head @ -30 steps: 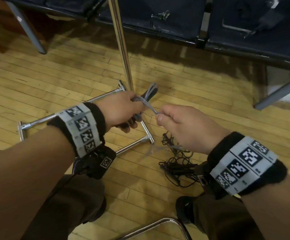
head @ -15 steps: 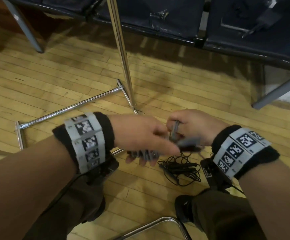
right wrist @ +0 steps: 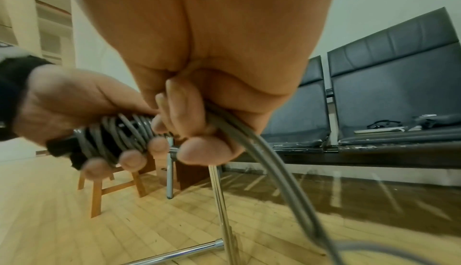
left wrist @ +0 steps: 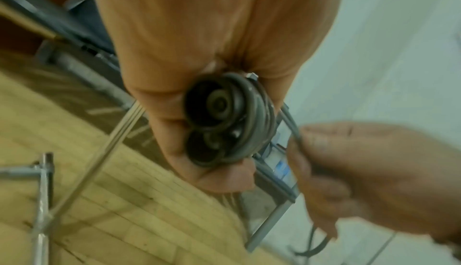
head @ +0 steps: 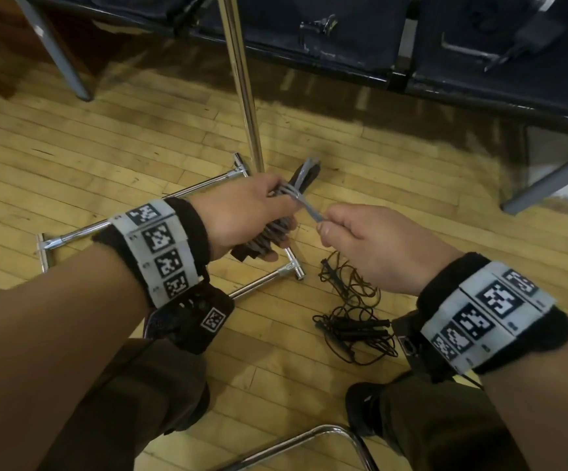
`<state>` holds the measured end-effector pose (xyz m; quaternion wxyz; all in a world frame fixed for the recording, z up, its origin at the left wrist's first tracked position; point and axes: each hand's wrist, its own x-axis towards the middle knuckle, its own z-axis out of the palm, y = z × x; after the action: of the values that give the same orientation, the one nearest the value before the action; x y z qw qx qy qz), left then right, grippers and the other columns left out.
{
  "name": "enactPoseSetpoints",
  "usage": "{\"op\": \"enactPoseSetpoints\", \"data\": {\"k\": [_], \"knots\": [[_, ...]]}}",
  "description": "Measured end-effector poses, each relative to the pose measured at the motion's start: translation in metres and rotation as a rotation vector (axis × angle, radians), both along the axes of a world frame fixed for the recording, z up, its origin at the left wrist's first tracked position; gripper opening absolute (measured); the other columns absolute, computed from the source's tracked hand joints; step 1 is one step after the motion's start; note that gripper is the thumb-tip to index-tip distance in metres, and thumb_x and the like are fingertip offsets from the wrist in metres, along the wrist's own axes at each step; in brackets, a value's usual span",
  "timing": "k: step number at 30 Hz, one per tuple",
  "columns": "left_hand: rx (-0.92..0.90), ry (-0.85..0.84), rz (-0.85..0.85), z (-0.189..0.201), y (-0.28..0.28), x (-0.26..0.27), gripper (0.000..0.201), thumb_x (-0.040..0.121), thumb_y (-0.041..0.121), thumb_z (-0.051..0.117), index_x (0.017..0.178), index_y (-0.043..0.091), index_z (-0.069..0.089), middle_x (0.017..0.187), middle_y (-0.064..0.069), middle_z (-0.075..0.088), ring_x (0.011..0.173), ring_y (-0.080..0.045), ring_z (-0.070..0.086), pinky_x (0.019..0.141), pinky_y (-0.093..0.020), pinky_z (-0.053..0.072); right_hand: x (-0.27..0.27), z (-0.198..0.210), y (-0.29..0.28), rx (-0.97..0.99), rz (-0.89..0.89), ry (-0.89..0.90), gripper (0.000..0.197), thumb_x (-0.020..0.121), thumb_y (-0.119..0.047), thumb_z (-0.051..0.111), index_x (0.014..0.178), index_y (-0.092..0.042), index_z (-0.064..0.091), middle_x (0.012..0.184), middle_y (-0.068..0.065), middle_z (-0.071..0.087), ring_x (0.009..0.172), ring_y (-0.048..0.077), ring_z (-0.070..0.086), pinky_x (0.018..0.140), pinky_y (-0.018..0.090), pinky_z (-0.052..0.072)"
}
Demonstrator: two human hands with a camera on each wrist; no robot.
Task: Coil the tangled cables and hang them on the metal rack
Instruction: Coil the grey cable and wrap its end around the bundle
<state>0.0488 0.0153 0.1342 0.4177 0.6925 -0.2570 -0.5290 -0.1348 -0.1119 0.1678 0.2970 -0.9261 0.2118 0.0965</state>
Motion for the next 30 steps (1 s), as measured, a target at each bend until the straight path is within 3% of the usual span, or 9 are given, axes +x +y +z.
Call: {"op": "enactPoseSetpoints", "data": {"k": [3, 5, 7, 10, 15, 19, 23, 27, 30], "knots": [[-0.081, 0.203, -0.022, 0.005, 0.001, -0.002, 0.017, 0.088, 0.036, 0.078, 0.101, 0.027, 0.074, 0.094, -0.007, 0.073, 0.081, -0.031, 0.073, 0.059, -0.039, 0.057, -0.004, -0.007, -0.008, 0.038, -0.018, -0.003, 0.027, 0.107, -0.04, 0.043, 0.089, -0.027, 0.059, 0.073, -0.004, 0.064, 0.07, 0.004, 0.059, 0.058, 0.028, 0.047], [-0.119, 0.261, -0.023, 0.008, -0.001, -0.008, 0.03, 0.082, 0.05, 0.08, 0.099, 0.025, 0.075, 0.094, -0.009, 0.071, 0.078, -0.03, 0.071, 0.056, -0.038, 0.055, -0.006, -0.01, -0.009, 0.079, -0.039, 0.0, 0.027, 0.106, -0.039, 0.045, 0.09, -0.026, 0.063, 0.076, -0.006, 0.07, 0.069, 0.002, 0.064, 0.066, 0.032, 0.055], [-0.157, 0.19, 0.005, 0.01, -0.004, -0.016, 0.053, 0.085, 0.068, 0.073, 0.105, 0.019, 0.071, 0.088, -0.008, 0.07, 0.072, -0.028, 0.068, 0.054, -0.035, 0.053, -0.007, -0.013, -0.009, 0.09, -0.032, 0.017, 0.028, 0.106, -0.04, 0.046, 0.09, -0.027, 0.065, 0.079, -0.009, 0.073, 0.07, 0.003, 0.067, 0.069, 0.033, 0.057], [-0.235, 0.088, -0.013, 0.017, -0.004, -0.023, 0.043, 0.094, 0.06, 0.069, 0.104, 0.018, 0.068, 0.081, -0.007, 0.069, 0.065, -0.029, 0.066, 0.05, -0.033, 0.051, -0.007, -0.02, -0.008, 0.09, -0.026, 0.077, 0.027, 0.106, -0.04, 0.046, 0.09, -0.031, 0.066, 0.081, -0.012, 0.073, 0.071, 0.003, 0.068, 0.069, 0.03, 0.056], [0.077, -0.169, -0.634, 0.026, 0.001, -0.039, 0.022, 0.091, 0.055, 0.075, 0.101, 0.039, 0.064, 0.083, -0.001, 0.077, 0.064, -0.015, 0.074, 0.053, -0.026, 0.058, -0.001, -0.021, -0.016, 0.054, 0.006, 0.123, 0.008, 0.102, -0.029, 0.062, 0.102, -0.034, 0.068, 0.09, -0.013, 0.066, 0.085, 0.01, 0.065, 0.07, 0.023, 0.051], [0.34, -0.478, -0.818, 0.006, 0.004, -0.05, 0.035, 0.092, 0.054, 0.075, 0.111, 0.03, 0.059, 0.084, 0.0, 0.075, 0.059, -0.008, 0.068, 0.054, -0.023, 0.059, 0.008, -0.016, -0.008, -0.122, 0.034, 0.076, 0.011, 0.102, -0.034, 0.058, 0.099, -0.035, 0.068, 0.09, -0.015, 0.062, 0.085, 0.005, 0.058, 0.071, 0.023, 0.048], [0.383, -0.598, -0.526, -0.005, 0.003, -0.033, 0.022, 0.1, 0.05, 0.066, 0.115, 0.035, 0.059, 0.09, 0.001, 0.072, 0.067, -0.012, 0.071, 0.055, -0.024, 0.06, 0.008, 0.002, 0.007, -0.273, 0.054, -0.125, 0.012, 0.098, -0.036, 0.06, 0.089, -0.03, 0.066, 0.074, -0.014, 0.053, 0.069, 0.002, 0.048, 0.053, 0.022, 0.032], [0.116, -0.196, -0.001, -0.001, -0.001, 0.0, 0.018, 0.1, 0.039, 0.072, 0.11, 0.027, 0.065, 0.088, -0.006, 0.072, 0.067, -0.02, 0.074, 0.056, -0.03, 0.057, 0.01, 0.01, 0.016, -0.118, 0.011, -0.161, 0.019, 0.105, -0.044, 0.047, 0.098, -0.031, 0.059, 0.074, -0.009, 0.055, 0.064, 0.005, 0.05, 0.052, 0.024, 0.031], [-0.057, 0.166, 0.074, 0.005, -0.001, 0.009, 0.019, 0.095, 0.029, 0.078, 0.111, 0.024, 0.068, 0.09, -0.006, 0.069, 0.076, -0.026, 0.071, 0.06, -0.037, 0.057, 0.009, 0.007, 0.007, 0.018, -0.043, -0.152, 0.027, 0.108, -0.041, 0.041, 0.098, -0.026, 0.061, 0.075, -0.005, 0.058, 0.069, 0.011, 0.054, 0.057, 0.028, 0.041]]}}
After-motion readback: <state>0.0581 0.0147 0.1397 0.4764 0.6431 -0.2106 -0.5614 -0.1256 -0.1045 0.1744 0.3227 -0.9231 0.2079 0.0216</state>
